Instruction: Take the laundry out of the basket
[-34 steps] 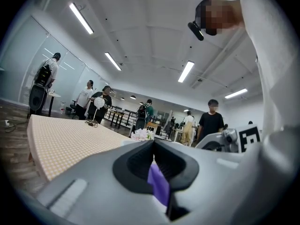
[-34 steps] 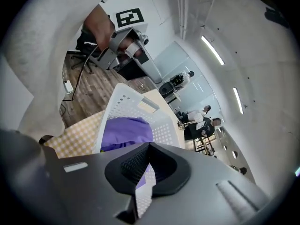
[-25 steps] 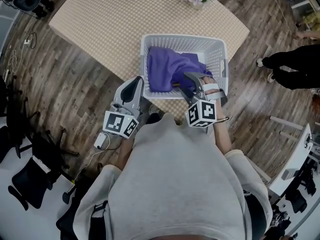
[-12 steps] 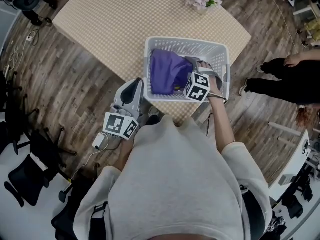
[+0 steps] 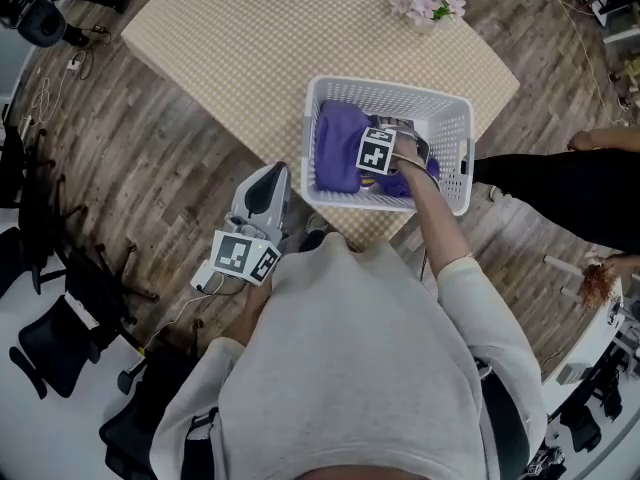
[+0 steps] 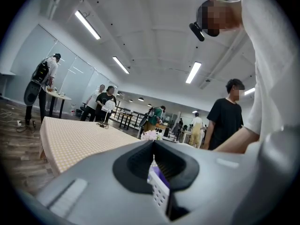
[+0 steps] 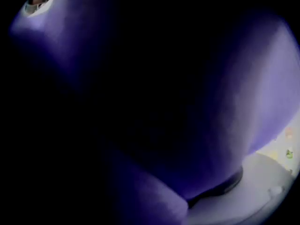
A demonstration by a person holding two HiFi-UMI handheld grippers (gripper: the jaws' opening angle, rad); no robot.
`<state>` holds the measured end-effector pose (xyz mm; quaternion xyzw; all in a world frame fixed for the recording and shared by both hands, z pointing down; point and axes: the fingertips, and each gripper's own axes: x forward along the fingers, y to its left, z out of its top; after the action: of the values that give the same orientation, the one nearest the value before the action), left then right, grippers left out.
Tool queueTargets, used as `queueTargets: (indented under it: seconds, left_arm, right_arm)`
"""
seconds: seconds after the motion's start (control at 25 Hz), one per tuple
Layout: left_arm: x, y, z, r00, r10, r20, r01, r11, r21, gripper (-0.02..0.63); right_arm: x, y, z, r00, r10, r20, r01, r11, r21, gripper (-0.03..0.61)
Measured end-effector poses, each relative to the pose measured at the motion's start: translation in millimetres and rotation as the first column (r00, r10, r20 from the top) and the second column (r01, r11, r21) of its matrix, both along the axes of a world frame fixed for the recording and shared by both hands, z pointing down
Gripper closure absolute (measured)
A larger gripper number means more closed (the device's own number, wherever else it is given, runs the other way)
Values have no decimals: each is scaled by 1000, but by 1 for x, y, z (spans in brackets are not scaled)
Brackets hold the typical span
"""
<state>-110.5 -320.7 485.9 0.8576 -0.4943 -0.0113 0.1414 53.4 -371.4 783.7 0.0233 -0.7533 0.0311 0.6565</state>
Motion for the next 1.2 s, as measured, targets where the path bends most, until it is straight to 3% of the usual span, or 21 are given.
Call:
queueTargets:
  seconds: [0.12, 0.24, 0.36, 0.48, 0.64, 0.72, 0.92, 1.0, 1.08, 1.2]
  left_arm:
    - [-2, 1, 1, 1000, -7, -1, 7, 1000, -3, 604]
    - [0, 3, 2, 1000, -3, -4, 3, 1000, -7, 604]
    - [4, 3, 1, 1000, 10, -8, -10, 1000, 0, 604]
    - [9, 1, -2, 1000, 15, -13, -15, 1000, 10, 603]
    - [10, -1, -6, 1000, 10, -19, -9, 1000, 18, 604]
    - [8, 2, -8, 1000, 4, -21, -4, 1000, 21, 603]
    - [0, 5, -11, 1000, -16, -24, 16, 1000, 24, 603]
    - [-2, 5, -11, 1000, -16, -24, 17, 1000, 25, 603]
    - [-3, 6, -12, 999, -12, -29, 13, 1000, 27, 603]
    - [-4, 7, -17, 999, -2, -41, 4, 999, 39, 603]
  right_arm:
    - [-2, -2, 5, 1000, 4, -1, -4, 1000, -27, -17]
    - [-2, 0, 3, 1000, 9, -9, -9, 1000, 15, -3]
    - [-5, 7, -3, 1000, 10, -4, -10, 999, 54, 103]
    - [-6, 7, -13, 1000, 29, 4, -29, 988, 152, 230]
    - [-4, 1, -22, 999, 40, 16, -43, 967, 252, 280]
    - [-2, -7, -29, 999, 36, 10, -37, 943, 332, 299]
    - [5, -29, -70, 999, 43, 33, -54, 844, 534, 316]
    - [8, -36, -101, 996, 63, 67, -91, 791, 605, 318]
    - [12, -41, -144, 991, 82, 102, -130, 710, 692, 319]
    - [11, -38, -222, 985, 75, 157, -173, 548, 818, 318]
